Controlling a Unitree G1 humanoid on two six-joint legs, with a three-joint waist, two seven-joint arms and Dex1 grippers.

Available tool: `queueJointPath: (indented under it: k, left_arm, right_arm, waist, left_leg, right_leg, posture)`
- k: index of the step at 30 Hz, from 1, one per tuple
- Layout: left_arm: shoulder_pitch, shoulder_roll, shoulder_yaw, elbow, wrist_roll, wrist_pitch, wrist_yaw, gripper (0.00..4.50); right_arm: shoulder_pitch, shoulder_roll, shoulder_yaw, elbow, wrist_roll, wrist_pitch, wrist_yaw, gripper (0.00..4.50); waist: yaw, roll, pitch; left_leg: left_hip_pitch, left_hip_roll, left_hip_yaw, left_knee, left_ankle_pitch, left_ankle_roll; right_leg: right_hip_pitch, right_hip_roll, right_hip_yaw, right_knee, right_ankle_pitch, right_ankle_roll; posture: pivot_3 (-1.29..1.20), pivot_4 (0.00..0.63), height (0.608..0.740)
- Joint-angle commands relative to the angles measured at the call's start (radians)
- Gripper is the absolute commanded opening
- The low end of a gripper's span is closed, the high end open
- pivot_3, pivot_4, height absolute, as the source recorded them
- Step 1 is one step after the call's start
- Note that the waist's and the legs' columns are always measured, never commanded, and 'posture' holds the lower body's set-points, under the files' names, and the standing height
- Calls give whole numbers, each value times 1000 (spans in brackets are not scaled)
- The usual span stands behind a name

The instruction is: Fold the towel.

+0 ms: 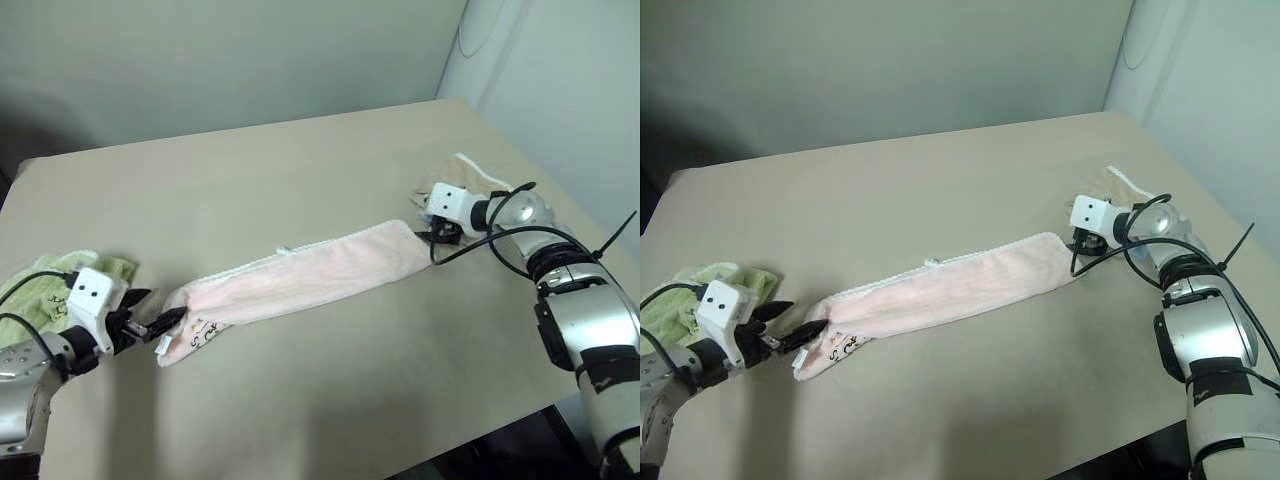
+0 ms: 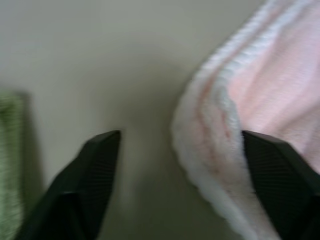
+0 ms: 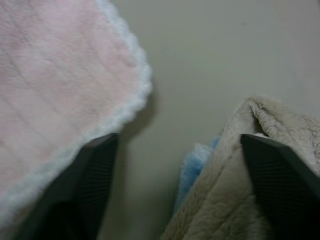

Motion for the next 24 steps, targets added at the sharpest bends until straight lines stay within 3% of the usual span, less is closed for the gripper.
queueJointPath:
  k: [1, 6, 11, 17, 24]
  left_arm:
    - [20, -26, 148, -73, -90, 50, 39, 4500]
    - [105, -63, 349, -178, -292, 189, 14, 4500]
    - [191, -76, 427, -281, -392, 228, -7, 4500]
    - [403, -73, 323, -475, -367, 216, -112, 4500]
    - [419, -43, 280, -426, -302, 170, -152, 4500]
  right_arm:
    - [-9, -40, -109, -54, 110, 18, 31, 4491]
    - [55, -65, -258, -156, 308, 218, 260, 4491]
    - [209, -89, -322, -431, 436, 495, 363, 4491]
    - [474, -94, -392, -969, 664, 961, 352, 4491]
    - [596, -122, -452, -1145, 798, 1230, 281, 4491]
  waist:
    - [-1, 0, 0]
    - [-2, -1, -1]
    - [1, -1, -1]
    - [-3, 0, 0]
    - [-1, -1, 0]
  left_leg:
    - [0, 0, 0, 0, 0, 0]
    - [0, 0, 0, -1, 5, -9]
    - [2, 0, 0, -2, 7, -12]
    - [5, 0, 0, 2, 7, -13]
    - [10, 0, 0, 4, 1, -2]
  right_leg:
    - [0, 0, 0, 0, 0, 0]
    - [1, 0, 0, -1, 0, 0]
    - [3, 0, 0, -3, -1, 0]
    - [7, 1, 1, -2, -2, 0]
    - [11, 2, 1, -2, -4, 1]
  posture:
    - [0, 150, 740]
    - [0, 150, 740]
    - [0, 150, 740]
    - [0, 150, 740]
    - [0, 150, 740]
